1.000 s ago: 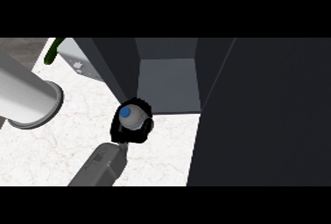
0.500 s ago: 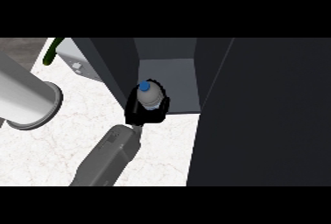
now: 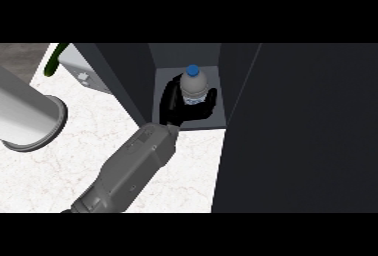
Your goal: Pick up the bottled water, place it into the cabinet and close the cabinet
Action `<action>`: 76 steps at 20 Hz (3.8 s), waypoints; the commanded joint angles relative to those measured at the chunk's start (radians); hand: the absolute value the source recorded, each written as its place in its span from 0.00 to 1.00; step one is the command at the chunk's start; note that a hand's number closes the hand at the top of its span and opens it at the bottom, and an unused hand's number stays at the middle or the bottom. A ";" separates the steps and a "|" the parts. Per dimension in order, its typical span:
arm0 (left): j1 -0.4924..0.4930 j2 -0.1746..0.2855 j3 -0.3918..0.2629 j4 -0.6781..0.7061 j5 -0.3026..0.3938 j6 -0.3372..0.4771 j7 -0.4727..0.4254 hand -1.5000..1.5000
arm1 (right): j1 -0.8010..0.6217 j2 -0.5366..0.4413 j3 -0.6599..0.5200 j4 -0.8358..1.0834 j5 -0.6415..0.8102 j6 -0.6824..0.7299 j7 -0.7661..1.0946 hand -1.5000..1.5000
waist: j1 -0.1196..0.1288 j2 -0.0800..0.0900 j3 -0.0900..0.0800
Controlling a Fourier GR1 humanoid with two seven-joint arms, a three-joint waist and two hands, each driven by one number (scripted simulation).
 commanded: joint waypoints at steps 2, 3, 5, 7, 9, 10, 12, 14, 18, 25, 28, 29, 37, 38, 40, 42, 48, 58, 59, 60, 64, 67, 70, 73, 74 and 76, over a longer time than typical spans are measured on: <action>-0.144 0.000 -0.046 0.135 0.086 0.094 -0.007 1.00 | 0.036 0.027 -0.020 -0.041 -0.078 0.038 0.004 0.00 | -0.023 0.007 0.000; -0.185 0.000 -0.011 0.189 0.067 0.081 0.024 1.00 | -0.026 -0.047 -0.091 0.054 -0.132 0.038 0.013 0.00 | -0.014 0.009 0.000; -0.218 0.000 -0.023 0.248 0.098 0.072 -0.001 1.00 | -0.011 -0.002 -0.043 0.040 -0.068 0.058 -0.013 0.00 | -0.020 0.014 0.000; -0.237 0.000 -0.071 0.251 0.109 0.120 -0.004 1.00 | -0.051 -0.049 -0.058 0.060 -0.112 0.049 0.024 0.00 | -0.019 0.013 0.000; -0.261 0.000 -0.039 0.329 0.110 0.084 0.000 1.00 | -0.038 -0.061 -0.091 0.047 -0.135 0.063 0.028 0.00 | -0.015 0.012 0.000; -0.274 0.000 -0.040 0.340 0.131 0.090 0.004 1.00 | -0.028 -0.039 -0.079 0.050 -0.130 0.083 0.009 0.00 | -0.025 0.014 0.000; -0.240 0.000 -0.053 0.365 0.145 0.111 -0.029 1.00 | -0.034 -0.038 -0.090 0.057 -0.141 0.082 0.008 0.00 | -0.032 0.017 0.000; -0.236 0.000 -0.046 0.399 0.160 0.112 -0.037 1.00 | -0.006 -0.027 -0.102 0.054 -0.158 0.094 0.011 0.00 | -0.044 0.019 0.000; -0.277 0.000 -0.062 0.452 0.163 0.129 -0.008 1.00 | -0.072 -0.075 -0.113 0.103 -0.175 0.101 0.013 0.00 | -0.049 0.026 0.000; -0.265 0.000 -0.025 0.575 0.155 0.122 -0.100 1.00 | -0.044 -0.053 -0.115 0.088 -0.204 0.113 0.021 0.00 | -0.066 0.035 -0.001; -0.285 0.000 0.010 0.602 0.176 0.088 -0.102 1.00 | -0.048 -0.052 -0.110 0.099 -0.187 0.129 0.012 0.00 | -0.062 0.039 -0.002; -0.275 0.000 0.022 0.598 0.186 0.058 -0.117 1.00 | -0.057 -0.051 -0.099 0.077 -0.184 0.109 0.023 0.00 | -0.063 0.043 -0.003; -0.308 0.000 0.102 0.637 0.241 0.028 -0.161 1.00 | -0.072 -0.052 -0.098 0.109 -0.162 0.125 0.013 0.00 | -0.066 0.050 -0.003; -0.322 0.017 0.103 0.649 0.237 0.005 -0.139 1.00 | -0.062 -0.040 -0.108 0.108 -0.161 0.133 -0.001 0.00 | -0.064 0.045 -0.002; -0.323 0.005 0.102 0.669 0.232 0.025 -0.159 1.00 | -0.087 -0.062 -0.110 0.109 -0.170 0.117 0.014 0.00 | -0.068 0.050 -0.003; -0.323 0.000 0.092 0.672 0.222 0.025 -0.168 1.00 | -0.082 -0.064 -0.101 0.122 -0.177 0.133 0.019 0.00 | -0.080 0.052 -0.002; -0.341 0.016 0.096 0.705 0.213 0.017 -0.187 0.00 | -0.085 -0.041 -0.081 0.102 -0.160 0.130 0.012 0.00 | -0.075 0.053 -0.003; -0.381 0.013 0.102 0.734 0.210 0.044 -0.184 0.00 | -0.103 -0.038 -0.087 0.117 -0.173 0.134 0.002 0.00 | -0.093 0.060 -0.003; -0.377 0.000 0.099 0.735 0.207 0.065 -0.201 0.00 | -0.100 -0.038 -0.082 0.113 -0.161 0.137 0.003 0.00 | -0.098 0.060 -0.003; -0.402 0.022 0.101 0.734 0.207 0.049 -0.176 0.00 | -0.106 -0.044 -0.083 0.130 -0.162 0.145 0.001 0.00 | -0.084 0.056 -0.002; -0.401 0.037 0.064 0.739 0.168 0.047 -0.183 0.00 | -0.094 -0.039 -0.063 0.096 -0.168 0.137 0.025 0.00 | -0.090 0.057 -0.003; -0.400 0.008 0.048 0.728 0.149 -0.001 -0.200 0.00 | -0.099 -0.053 -0.083 0.126 -0.167 0.170 0.004 0.00 | -0.090 0.054 -0.002; -0.432 0.000 0.011 0.731 0.109 0.018 -0.207 0.00 | -0.107 -0.056 -0.081 0.103 -0.182 0.150 0.019 0.00 | -0.104 0.054 -0.003; -0.427 0.000 0.024 0.698 0.117 0.000 -0.244 1.00 | -0.107 -0.055 -0.097 0.136 -0.164 0.163 0.003 0.00 | -0.079 0.042 -0.001; -0.425 0.000 0.028 0.688 0.120 0.001 -0.263 1.00 | -0.117 -0.060 -0.093 0.128 -0.183 0.149 0.016 0.00 | -0.085 0.044 -0.002; -0.421 0.000 0.041 0.688 0.128 -0.029 -0.271 1.00 | -0.086 -0.035 -0.099 0.111 -0.156 0.165 -0.003 0.00 | -0.065 0.034 -0.001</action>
